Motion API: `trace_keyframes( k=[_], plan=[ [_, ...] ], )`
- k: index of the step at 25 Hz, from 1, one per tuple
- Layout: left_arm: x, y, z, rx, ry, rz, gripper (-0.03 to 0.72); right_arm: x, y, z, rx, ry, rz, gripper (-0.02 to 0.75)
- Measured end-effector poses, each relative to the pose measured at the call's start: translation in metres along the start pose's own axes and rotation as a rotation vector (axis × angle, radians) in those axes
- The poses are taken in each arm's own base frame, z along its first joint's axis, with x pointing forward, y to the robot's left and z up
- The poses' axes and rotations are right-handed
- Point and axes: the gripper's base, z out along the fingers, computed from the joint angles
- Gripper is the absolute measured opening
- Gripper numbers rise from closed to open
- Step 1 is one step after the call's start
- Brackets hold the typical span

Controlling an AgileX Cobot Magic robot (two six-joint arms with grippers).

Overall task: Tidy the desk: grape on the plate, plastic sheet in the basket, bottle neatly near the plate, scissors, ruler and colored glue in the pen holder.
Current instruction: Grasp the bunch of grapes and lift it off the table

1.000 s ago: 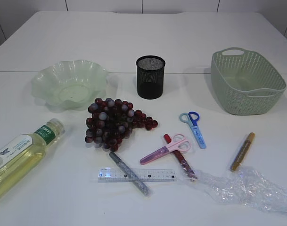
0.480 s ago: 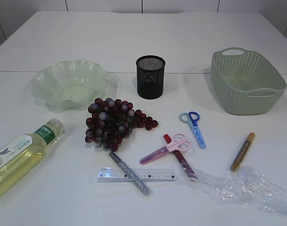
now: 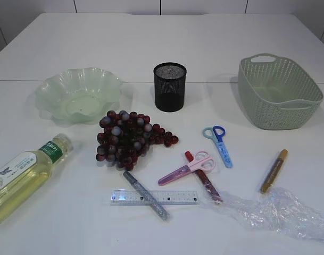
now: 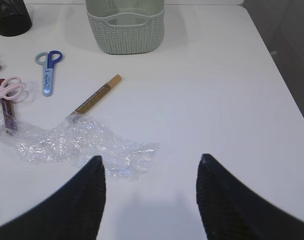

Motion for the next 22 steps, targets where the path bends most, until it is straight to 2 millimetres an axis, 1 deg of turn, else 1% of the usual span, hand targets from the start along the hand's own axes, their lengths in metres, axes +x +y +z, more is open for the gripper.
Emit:
trace_keyframes(
  k=[22],
  plan=[
    [-0.0002,-0.0017,0.0,0.018,-0.002,-0.009,0.235,0.0,0.0,0.0,0.0,0.0,0.0,0.439]
  ],
)
